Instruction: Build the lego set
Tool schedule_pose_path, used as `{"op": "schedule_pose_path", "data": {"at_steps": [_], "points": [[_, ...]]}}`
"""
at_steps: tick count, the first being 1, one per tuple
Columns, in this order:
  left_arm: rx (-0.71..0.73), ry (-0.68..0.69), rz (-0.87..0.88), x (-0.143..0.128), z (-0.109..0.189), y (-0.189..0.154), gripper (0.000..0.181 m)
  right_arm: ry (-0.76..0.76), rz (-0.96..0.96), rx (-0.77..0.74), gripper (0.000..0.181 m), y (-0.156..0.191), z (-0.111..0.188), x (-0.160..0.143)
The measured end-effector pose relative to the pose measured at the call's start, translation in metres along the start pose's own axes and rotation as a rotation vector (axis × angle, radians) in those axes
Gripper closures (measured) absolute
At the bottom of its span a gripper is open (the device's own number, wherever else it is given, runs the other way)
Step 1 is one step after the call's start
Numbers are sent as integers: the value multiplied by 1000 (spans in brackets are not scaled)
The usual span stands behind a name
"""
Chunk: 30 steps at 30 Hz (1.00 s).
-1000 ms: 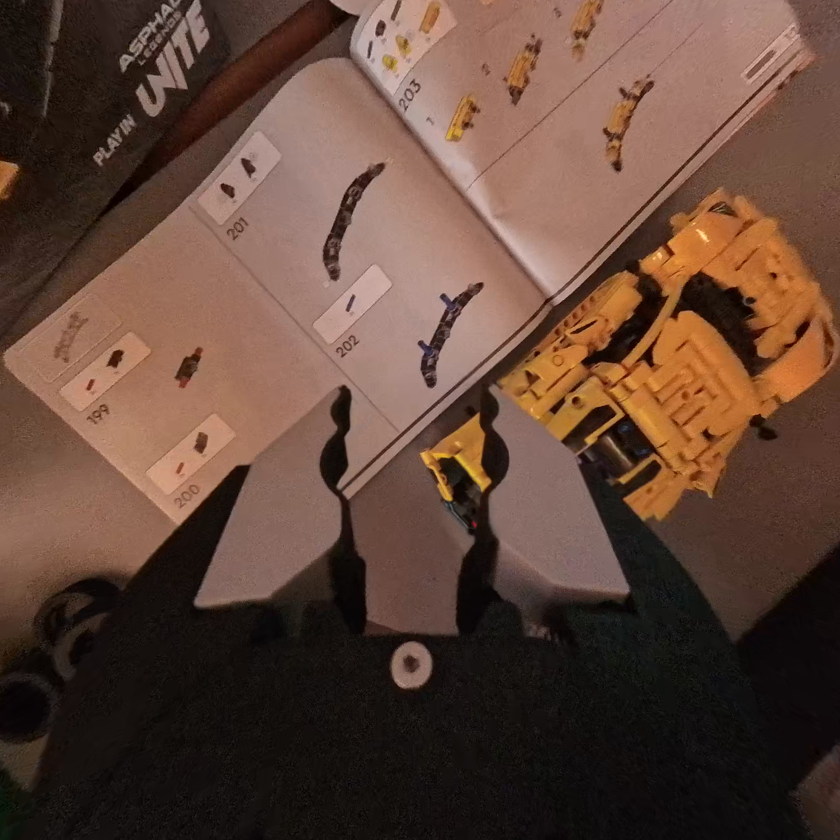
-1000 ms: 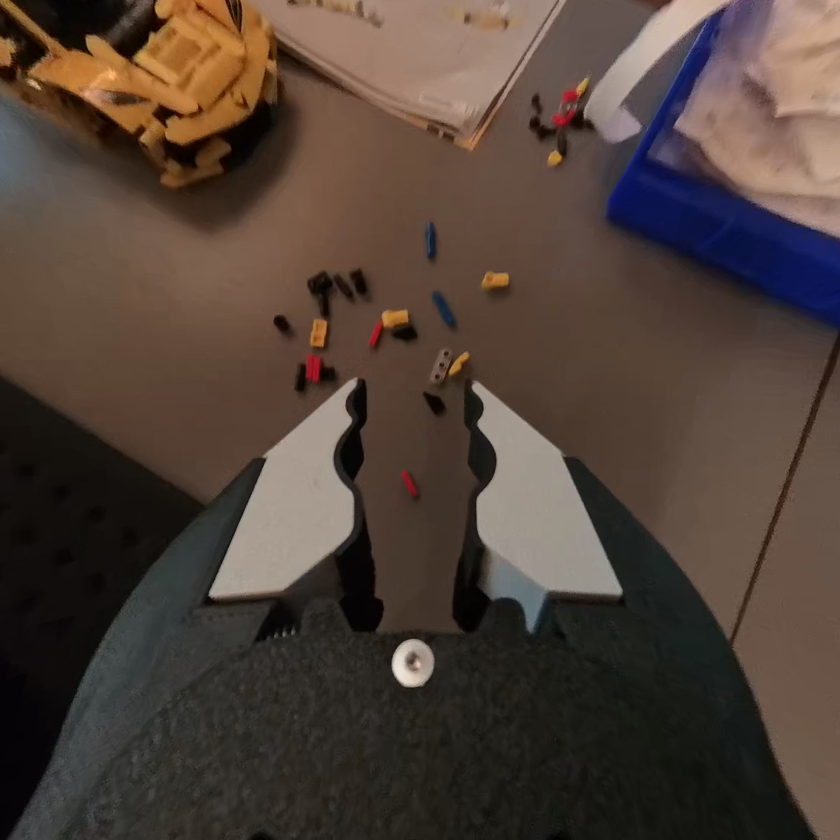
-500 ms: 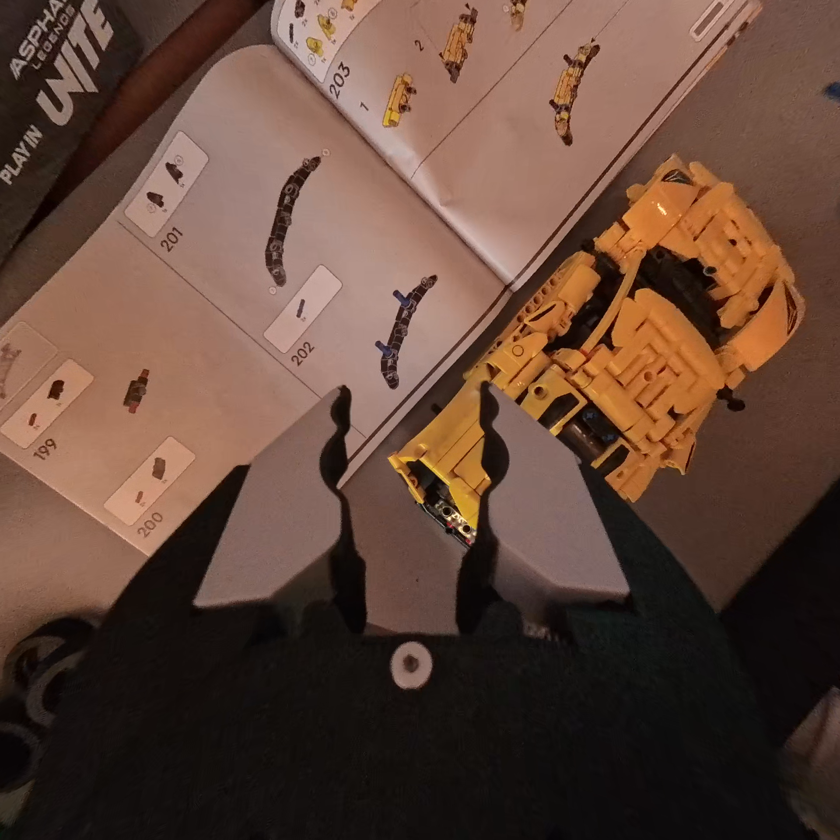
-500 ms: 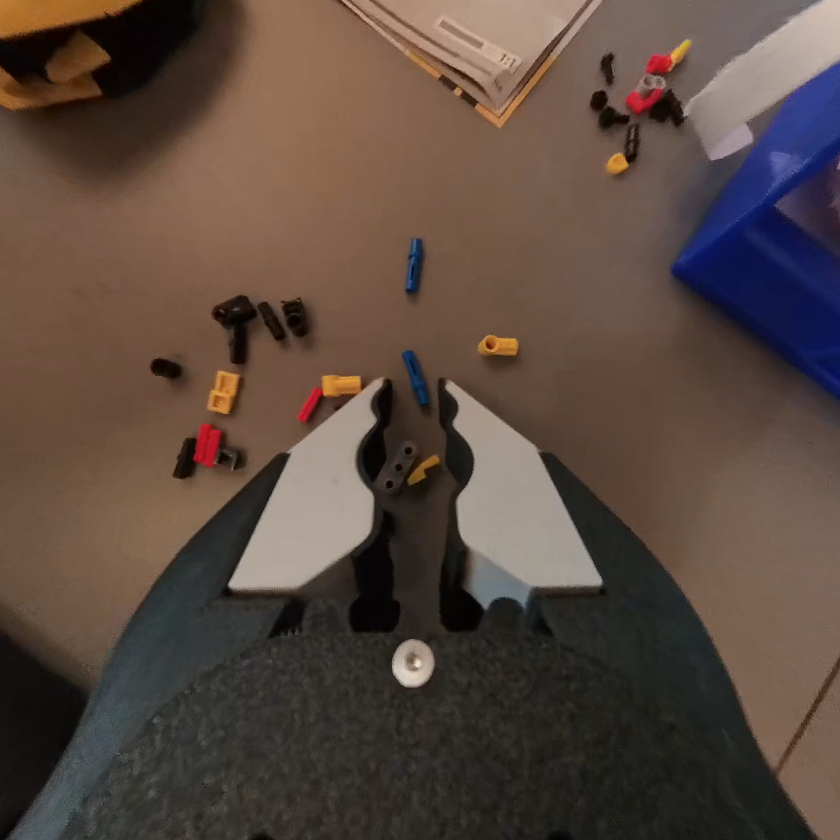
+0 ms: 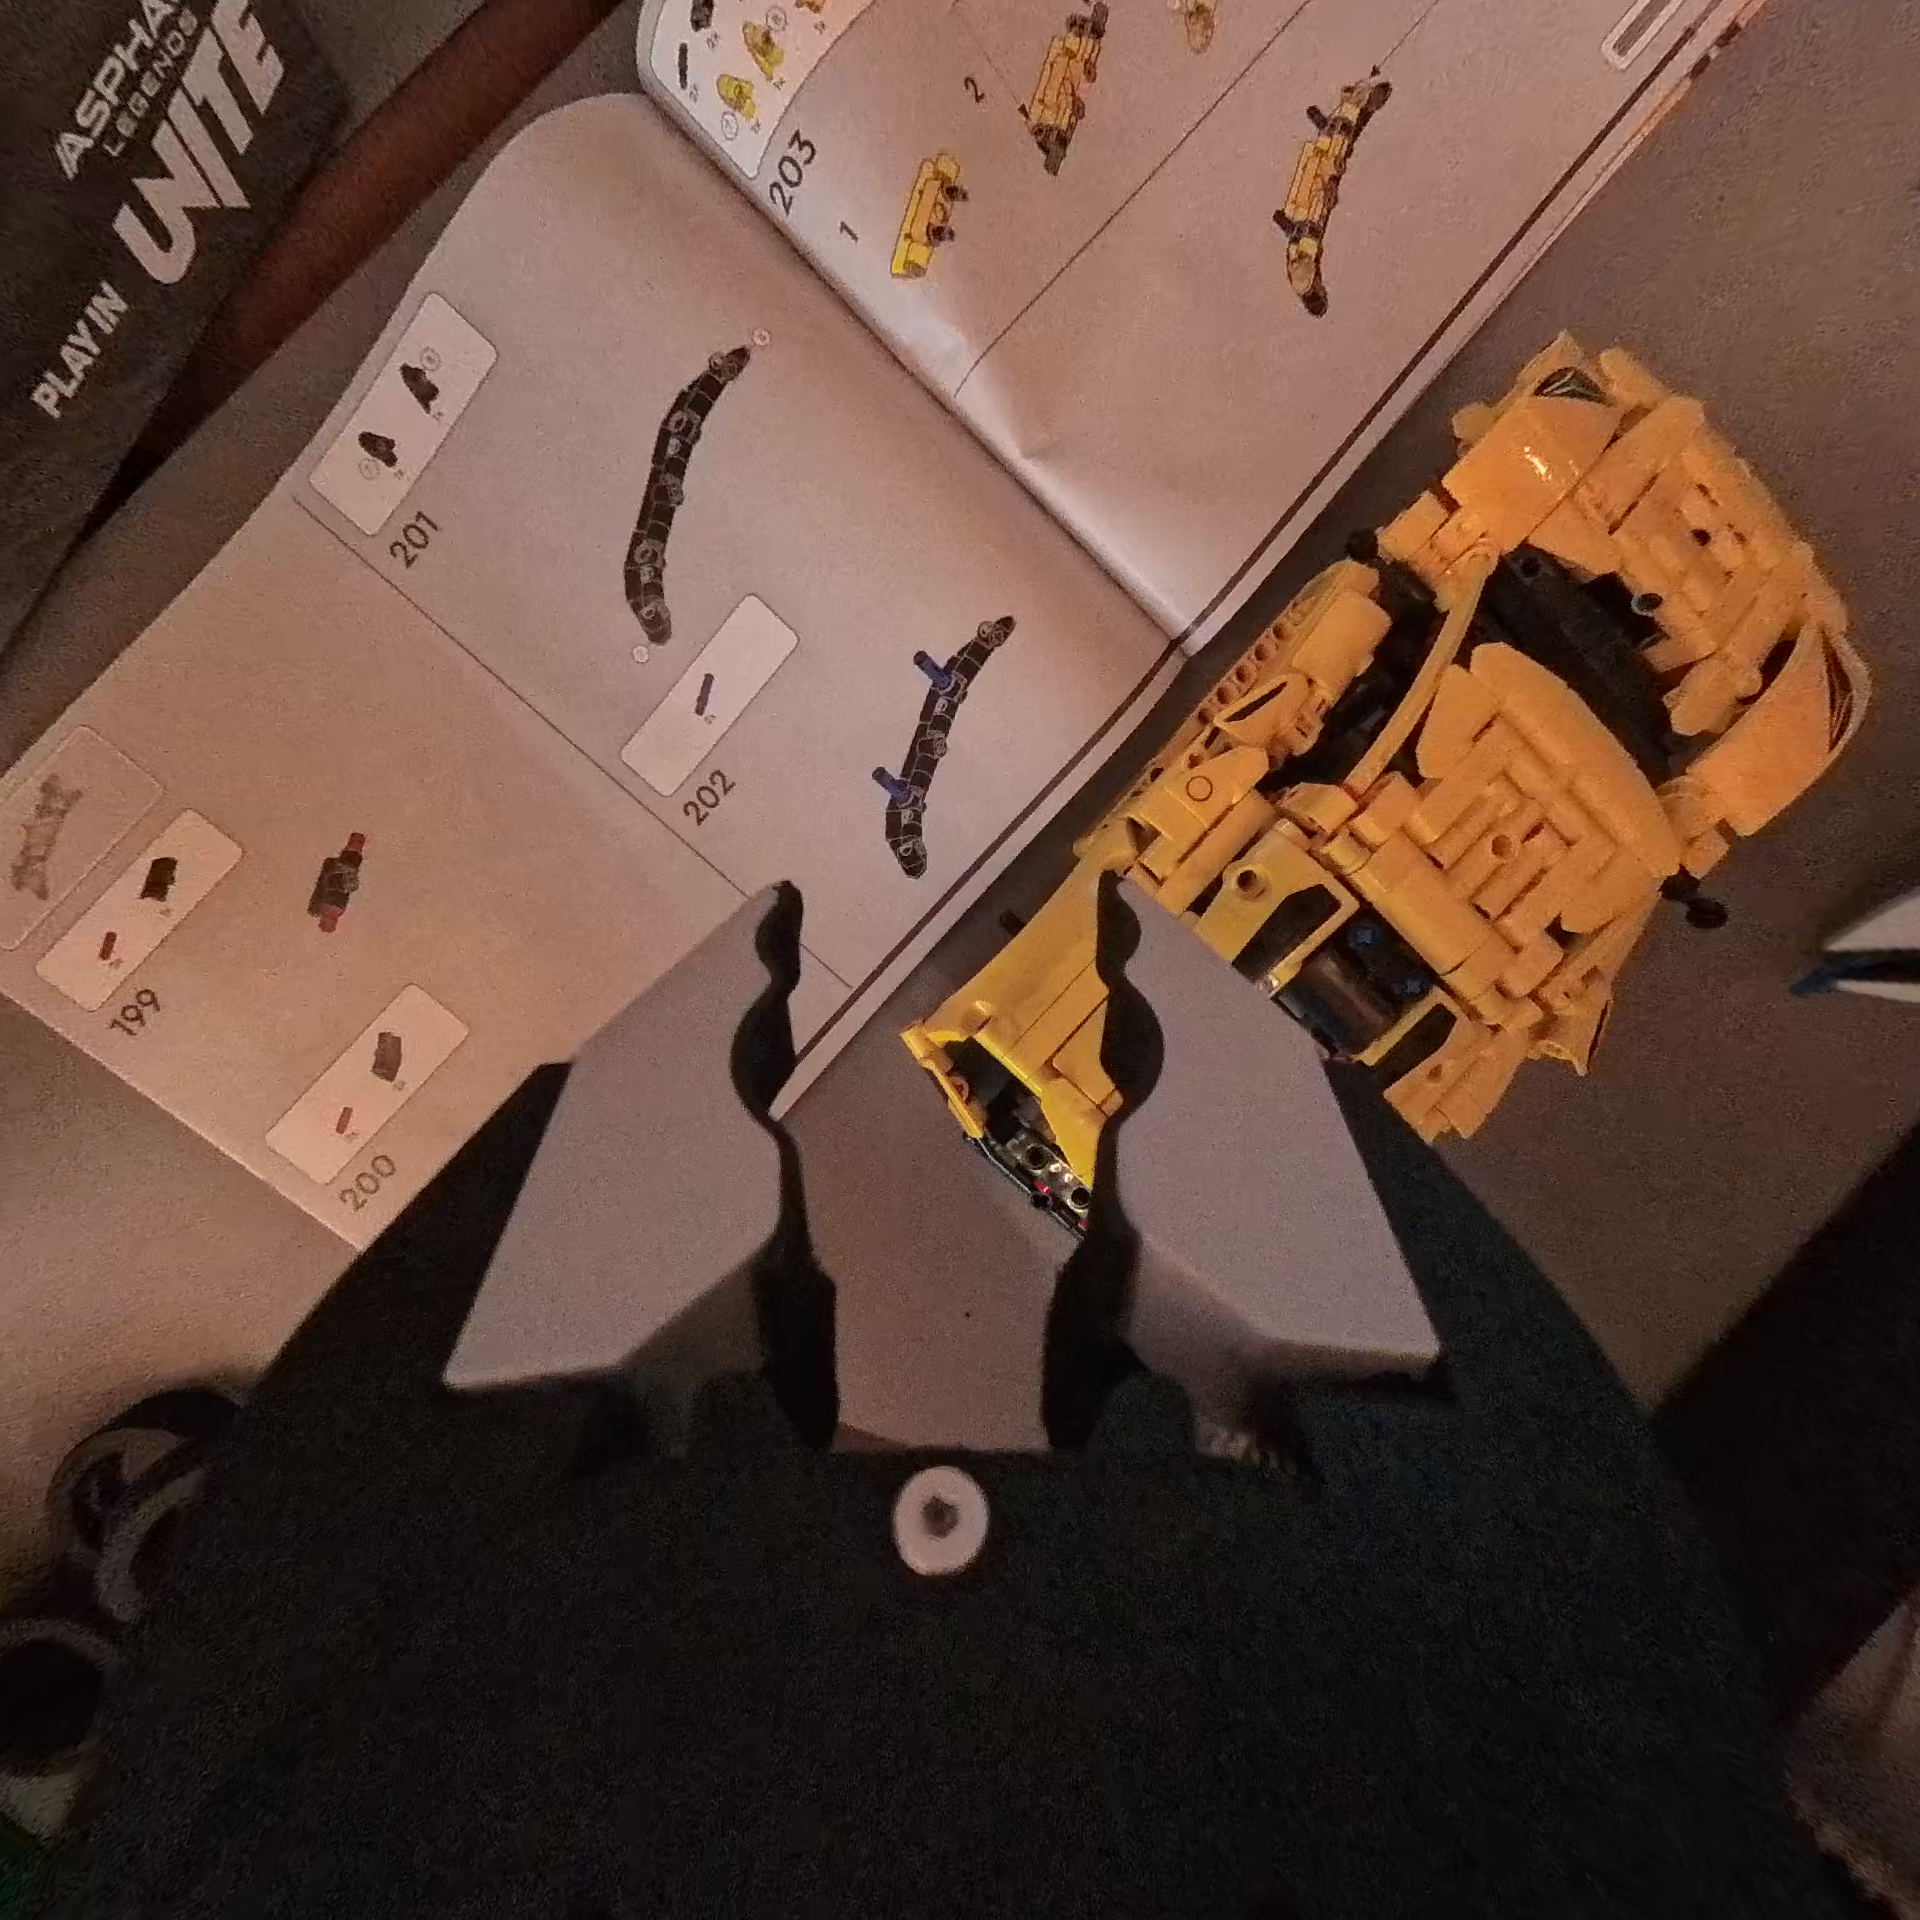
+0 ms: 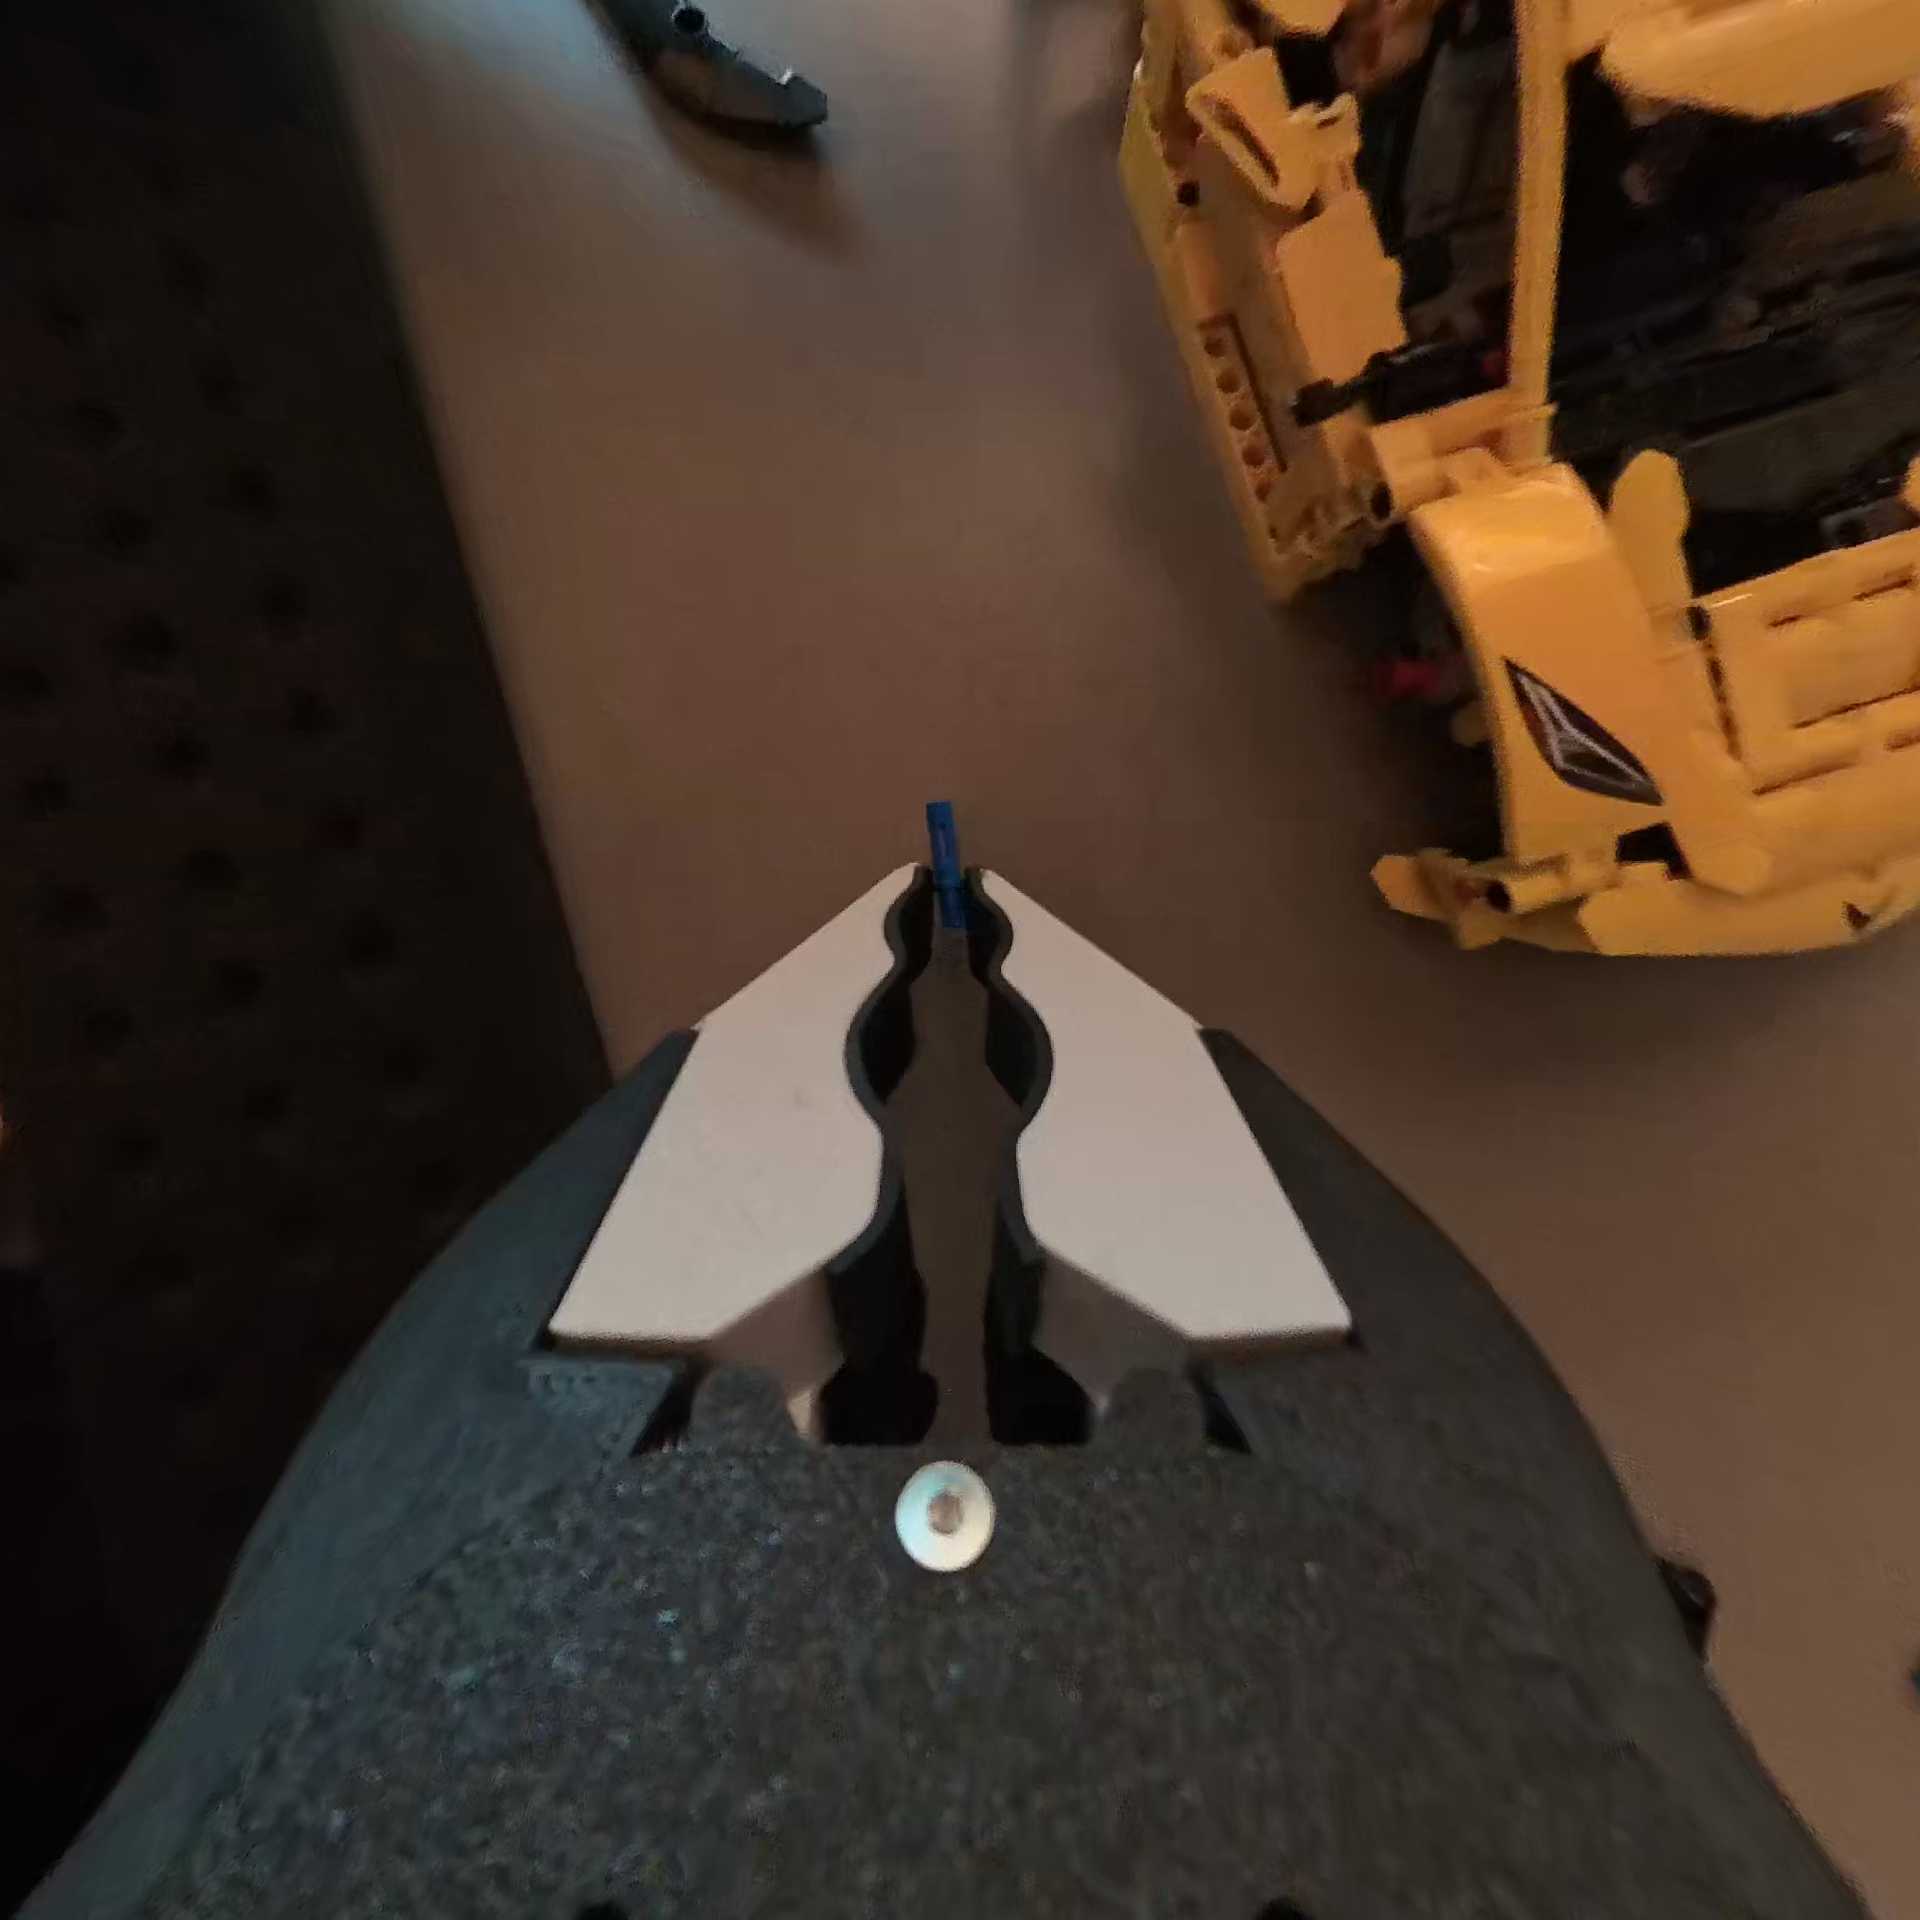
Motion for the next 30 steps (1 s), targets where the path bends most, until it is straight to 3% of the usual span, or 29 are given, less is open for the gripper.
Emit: {"op": "schedule_pose_path", "data": {"at_steps": [5, 7, 10, 12, 14, 17, 19, 21, 23, 25, 27, 30], "points": [[-11, 3, -5, 1, -2, -2, 124, 2, -12, 6, 175, -2, -4, -6], [-13, 10, -11, -1, -3, -2, 124, -40, -44, -51, 146, -17, 11, -3], [-12, 4, -12, 0, -2, -2, 124, -95, -169, -328, 158, -91, 67, -22], [-17, -1, -14, 2, -1, -3, 124, -69, -309, -492, 160, -144, 96, -59], [-17, -1, -20, 3, 0, -3, 124, -23, -441, -510, 156, -172, 101, -94], [-17, -5, -16, 2, 0, -2, 124, -14, -498, -490, 158, -186, 89, -114], [-15, -7, -11, 1, 1, -1, 124, 38, -488, -467, 161, -184, 79, -121], [-14, -9, -7, 1, 2, 0, 124, 31, -460, -472, 177, -182, 77, -118], [-14, -12, -6, 2, 2, 1, 124, 41, -416, -448, 177, -172, 79, -107], [-13, -13, -9, 1, 1, 1, 124, -46, -303, -271, 177, -130, 72, -66], [-10, -11, -7, 0, 2, 1, 124, -50, -188, -3, 177, -60, 53, -34], [-8, -7, -6, -2, 3, 2, 124, 43, -11, 108, 177, 1, 25, -26]]}}
Point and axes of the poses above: each gripper's, where its closed fingertips meet, z back along the fingers, x out of its top, y = z × x across the jaws, the point moved 1 cm from there along z, back along the fingers, and after that the axes turned 1 degree about -x, right-handed, at the moved point
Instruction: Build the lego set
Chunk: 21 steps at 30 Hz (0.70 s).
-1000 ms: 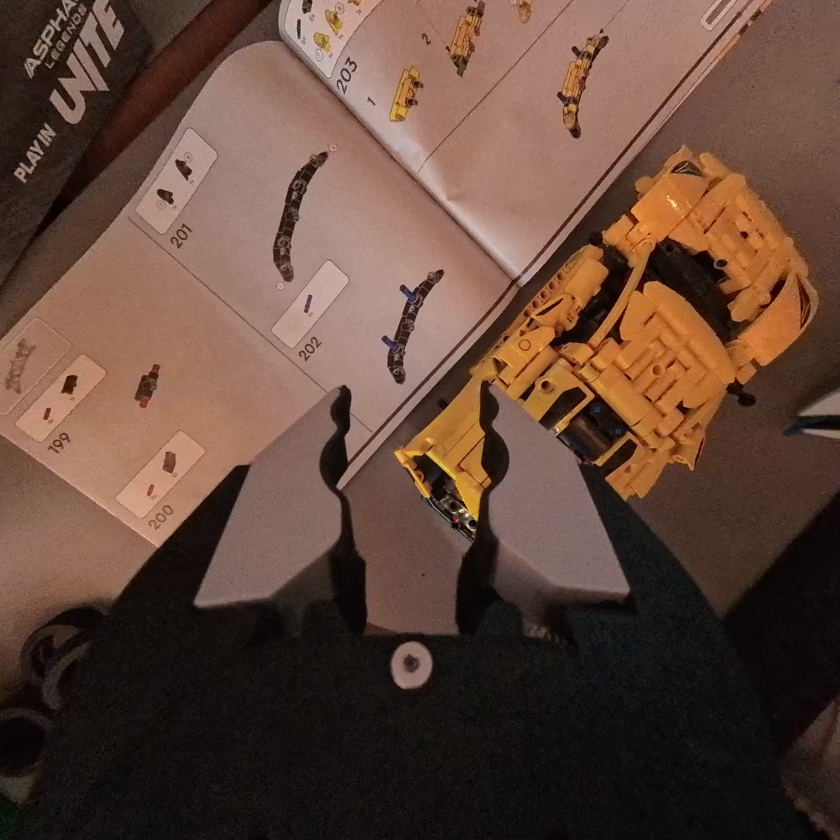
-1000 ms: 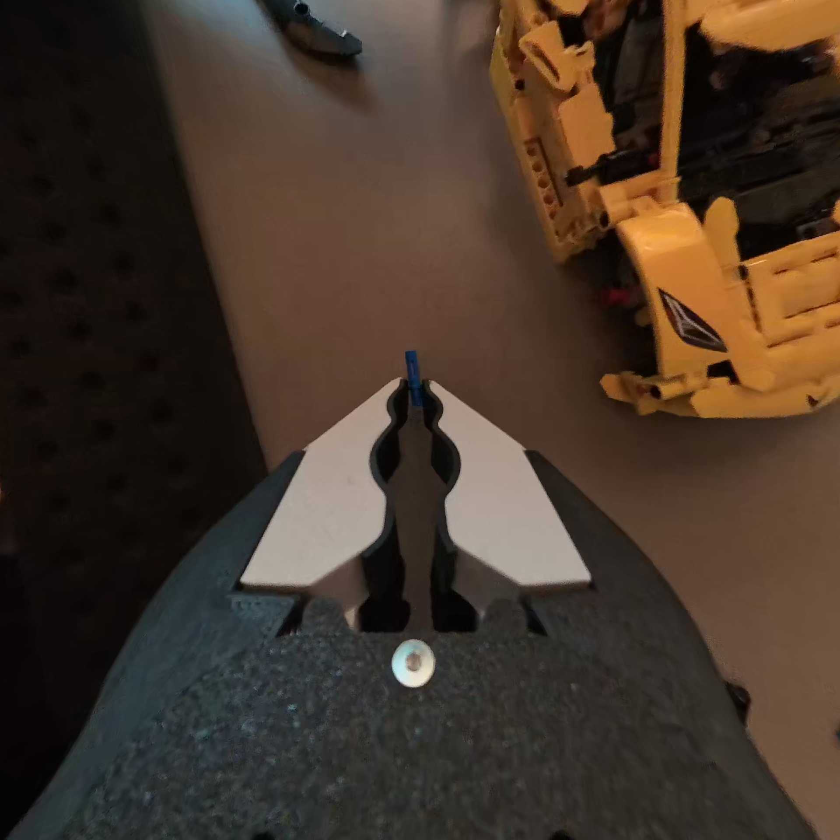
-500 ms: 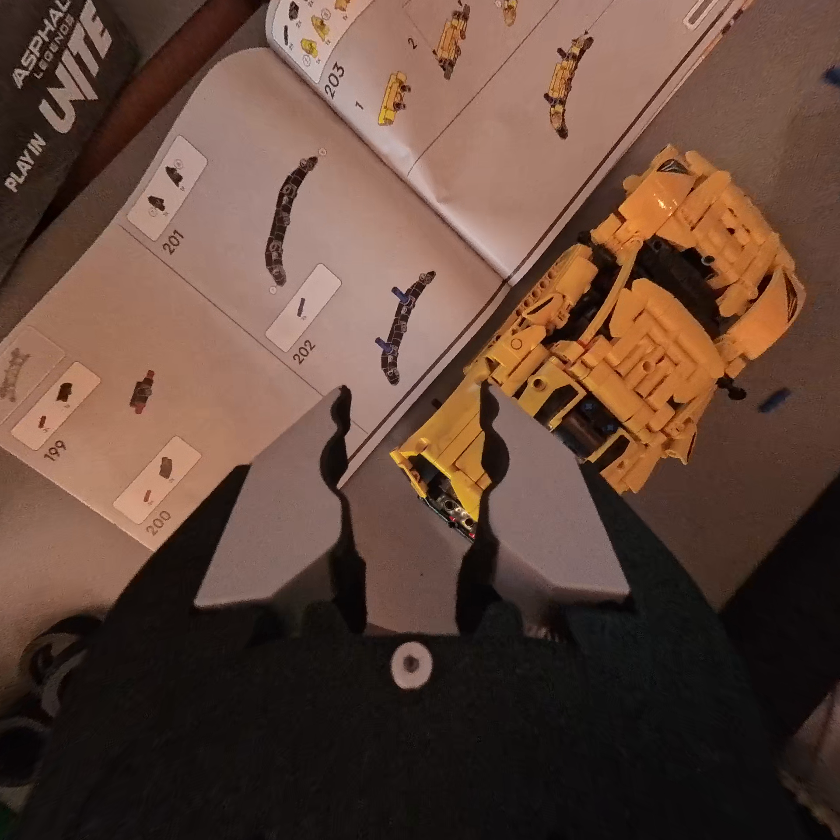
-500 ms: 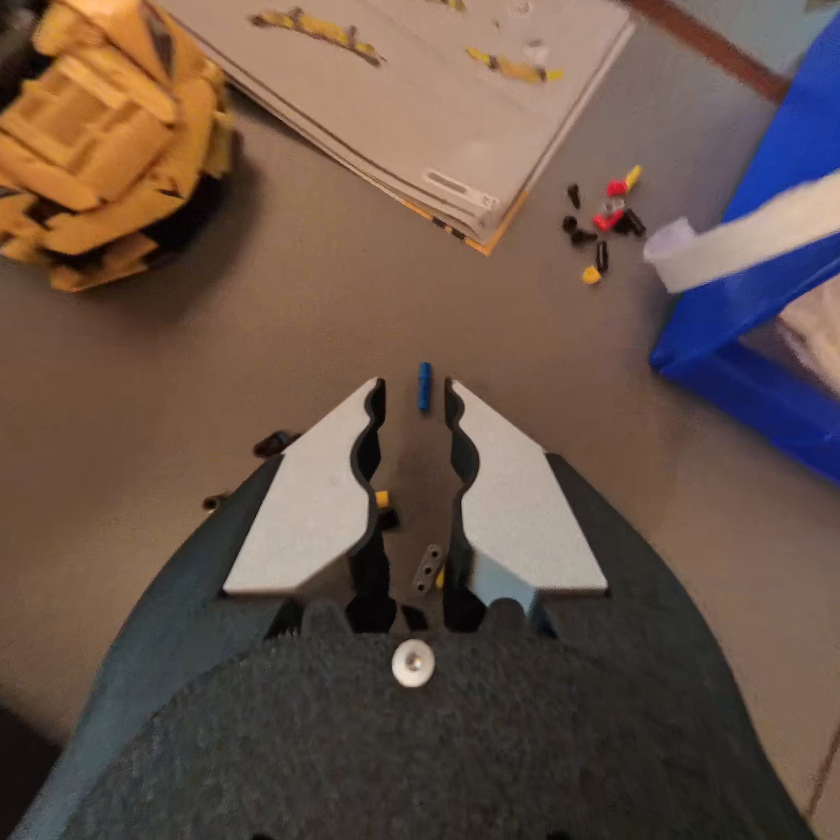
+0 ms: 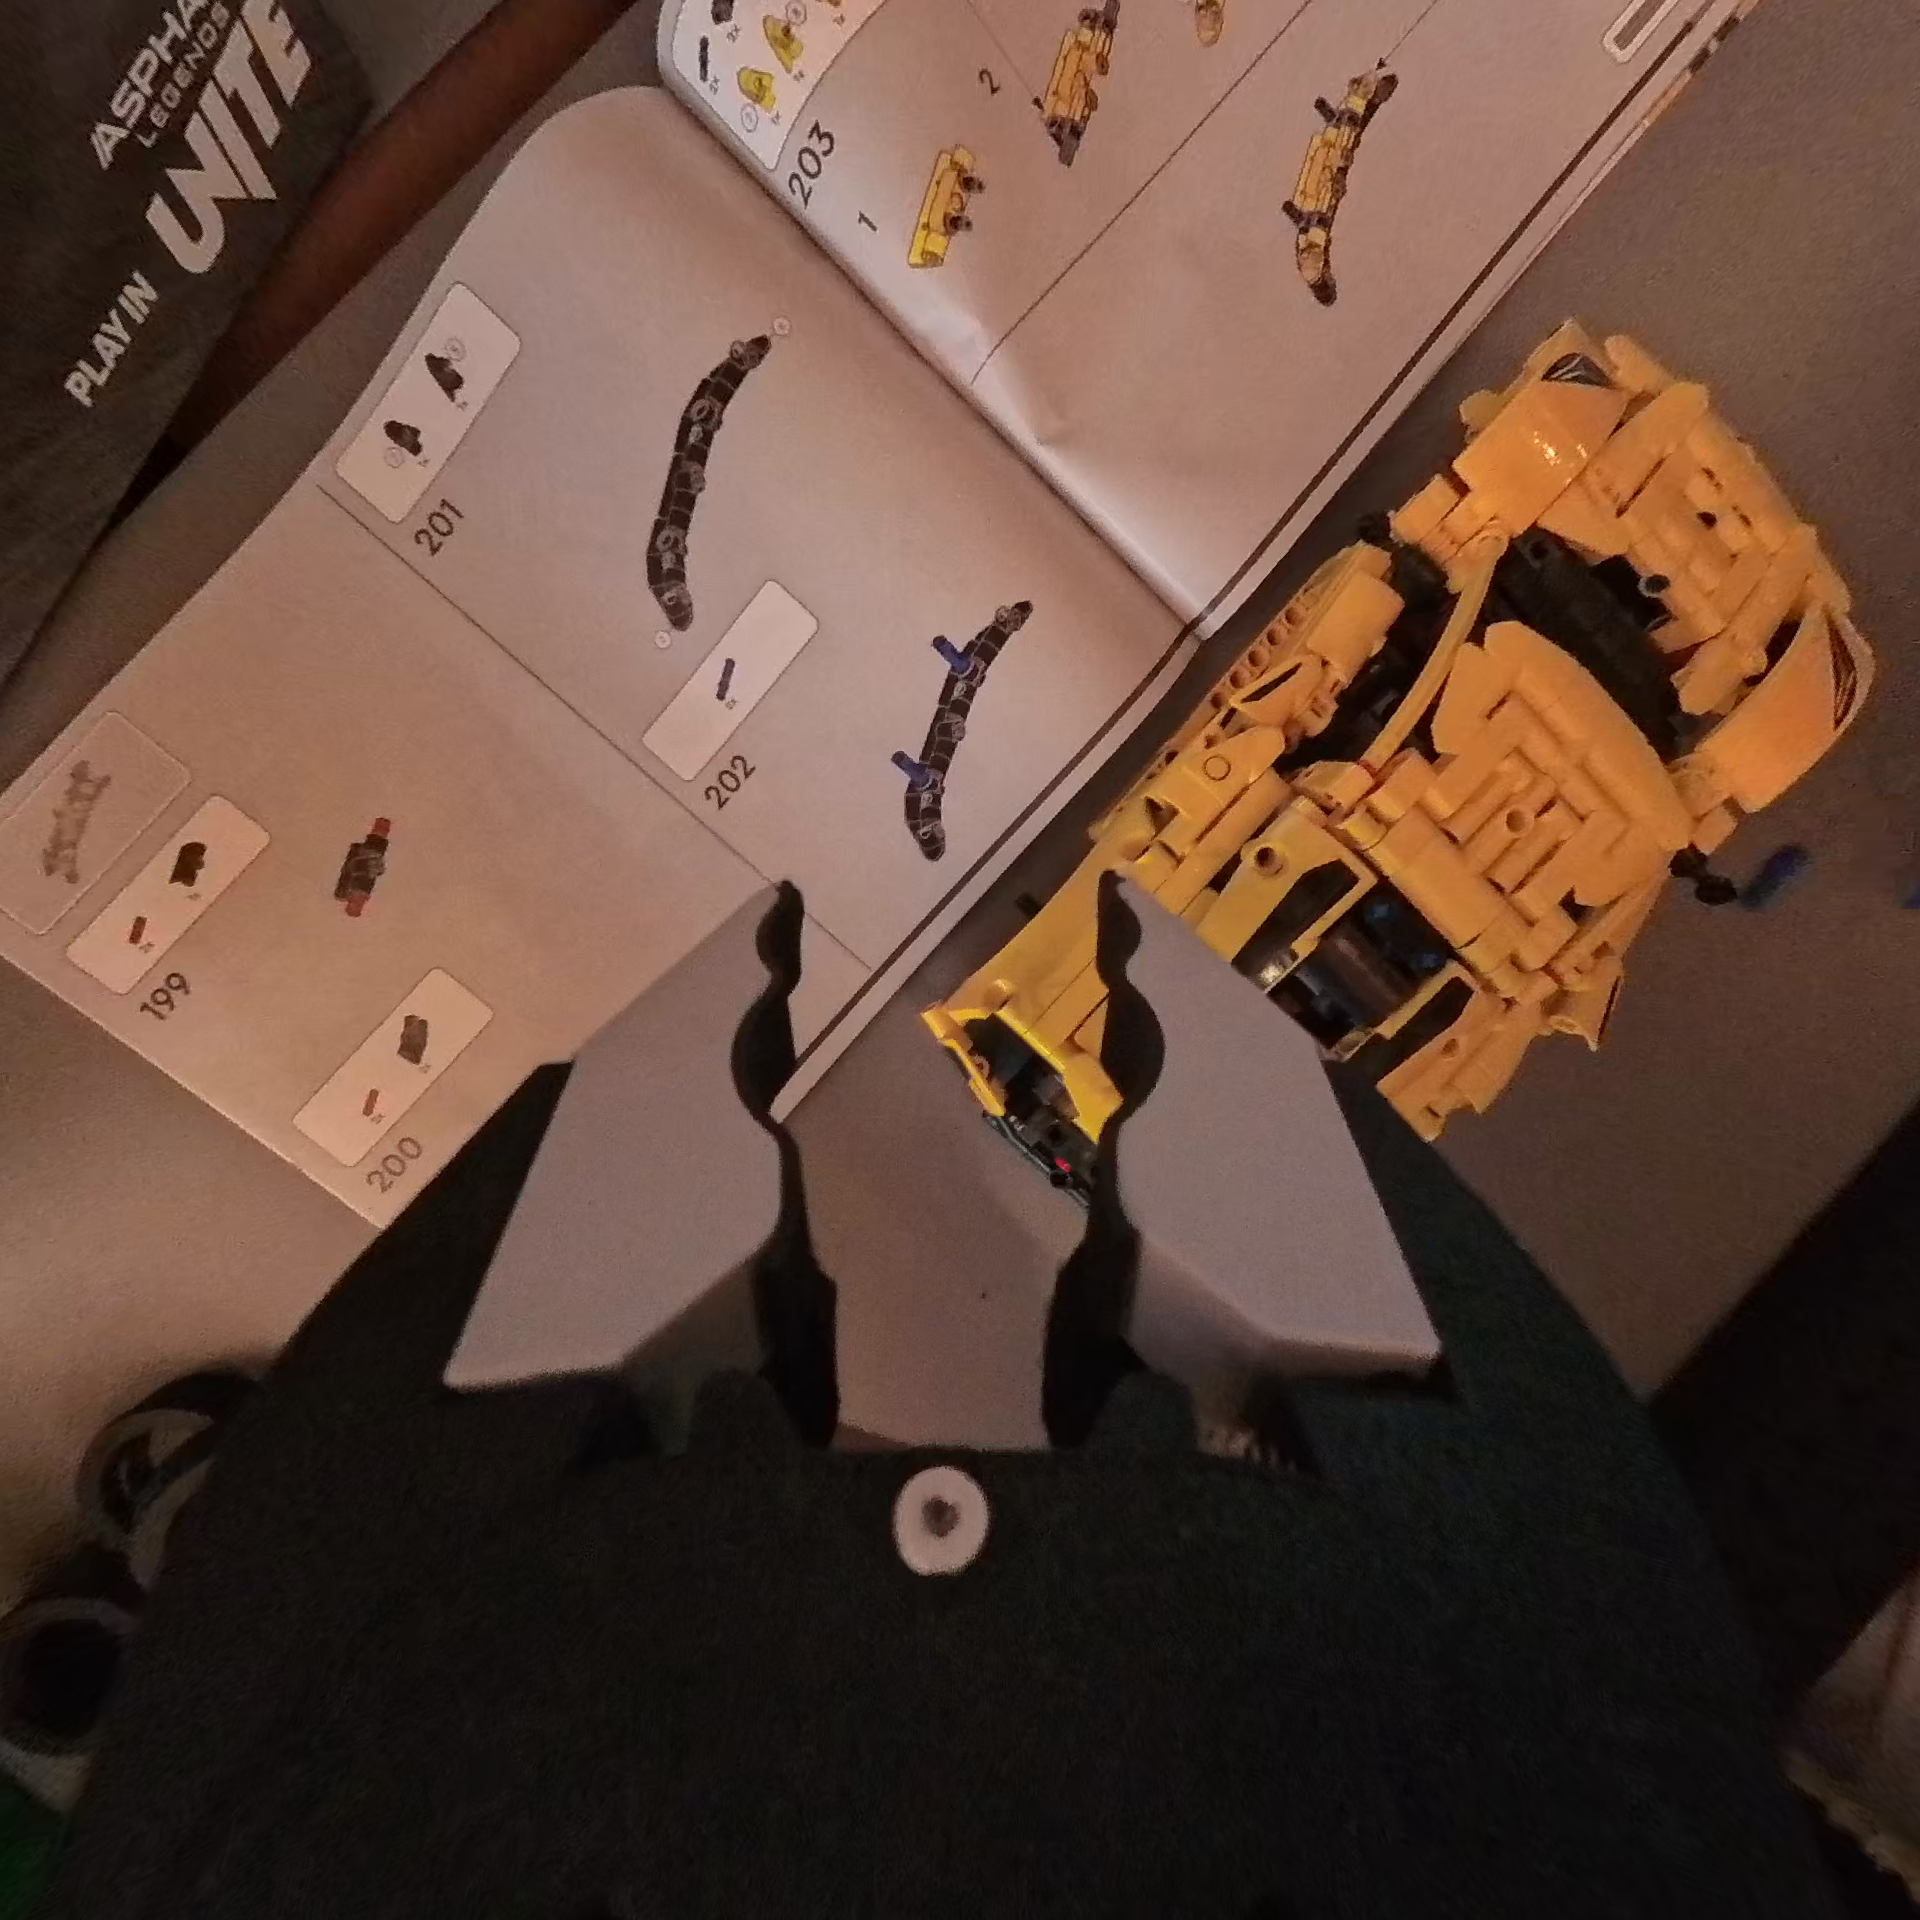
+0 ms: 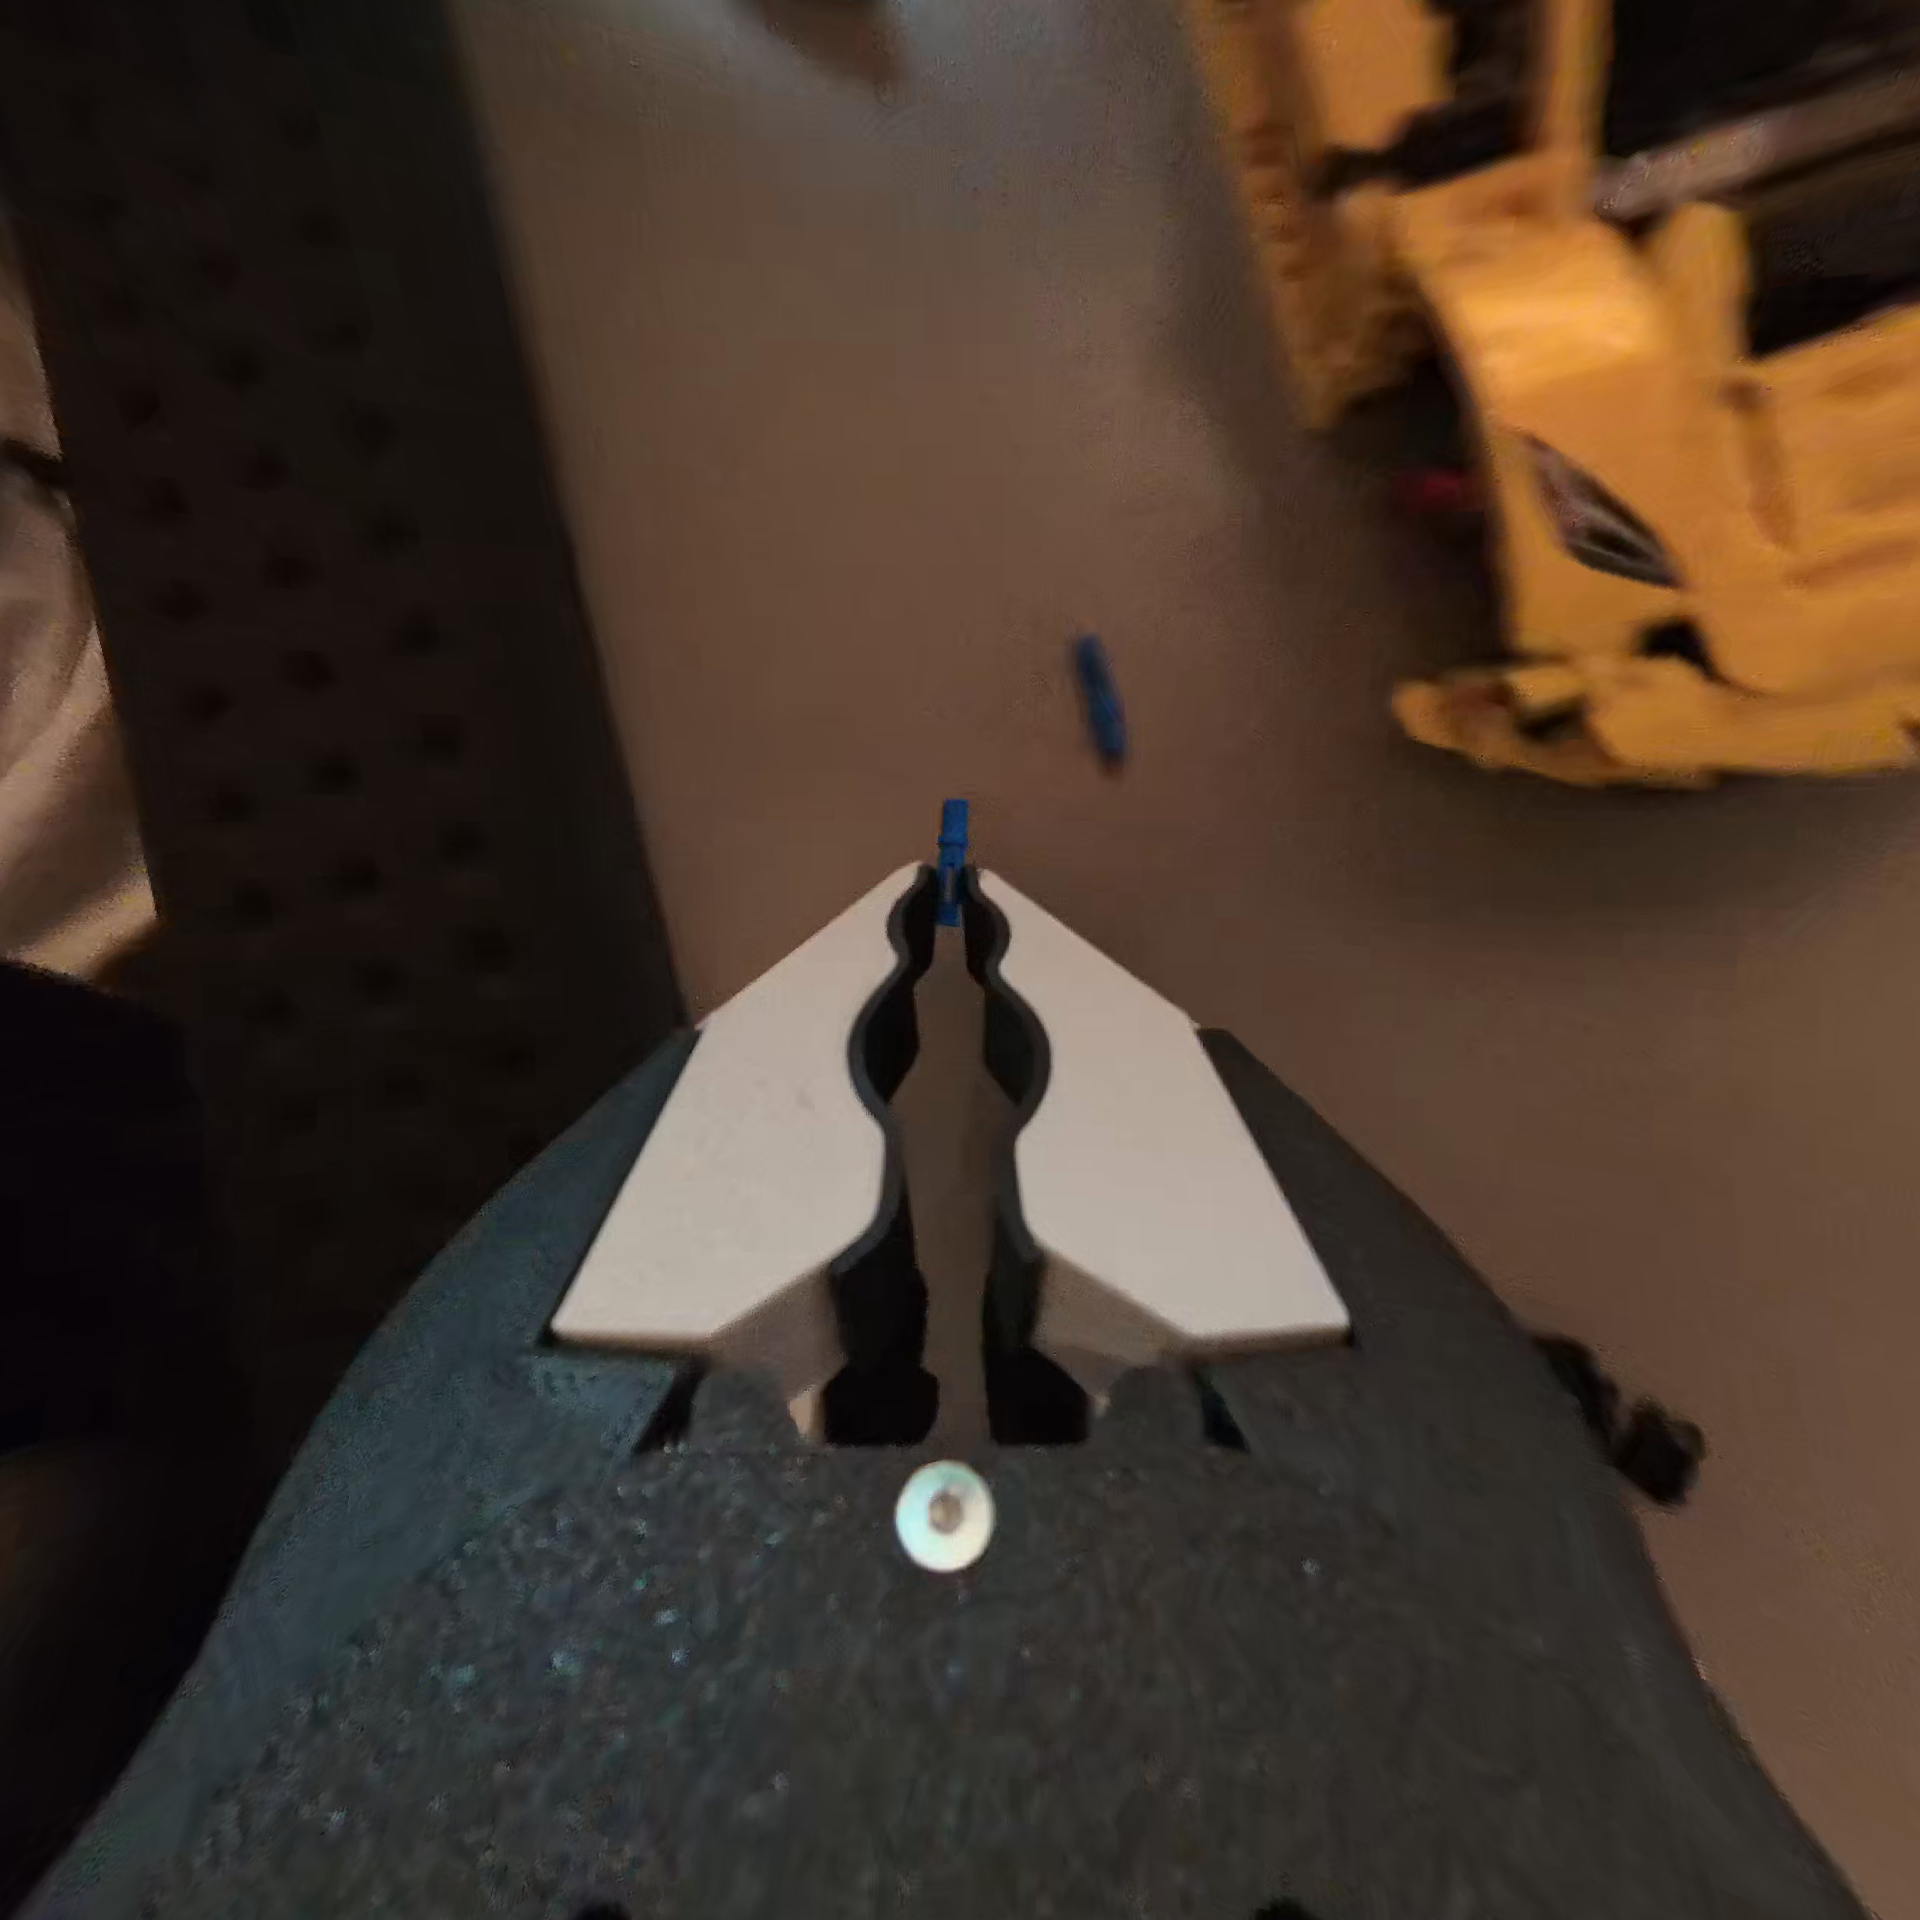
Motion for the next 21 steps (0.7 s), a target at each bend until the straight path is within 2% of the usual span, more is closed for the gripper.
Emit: {"op": "schedule_pose_path", "data": {"at_steps": [2, 6, 7, 9, 13, 15, 17, 19, 21], "points": [[9, -5, 7, 0, 3, 3, 124, 26, 49, -31, 177, 9, -15, 1], [35, -4, 2, -3, 8, 11, 124, -11, 39, -79, 176, 6, -17, 3], [49, 1, -2, -5, 11, 14, 124, -21, 17, -88, 172, 4, -16, 2], [86, 3, 3, -10, 21, 23, 124, -51, -45, -130, 149, -3, -12, 2], [187, -29, -40, -28, 50, 25, 124, -227, -95, -188, 150, -7, 1, 31], [111, -78, -78, -54, 57, -4, 124, -369, -93, -259, 154, -14, 12, 47], [-8, -103, -142, -95, 56, -45, 124, -494, -129, -311, 155, -22, 21, 58], [-96, -49, -259, -149, 44, -88, 124, -581, -157, -314, 155, -24, 25, 65], [-115, 39, -353, -193, 33, -117, 124, -641, -160, -329, 156, -27, 27, 71]]}}
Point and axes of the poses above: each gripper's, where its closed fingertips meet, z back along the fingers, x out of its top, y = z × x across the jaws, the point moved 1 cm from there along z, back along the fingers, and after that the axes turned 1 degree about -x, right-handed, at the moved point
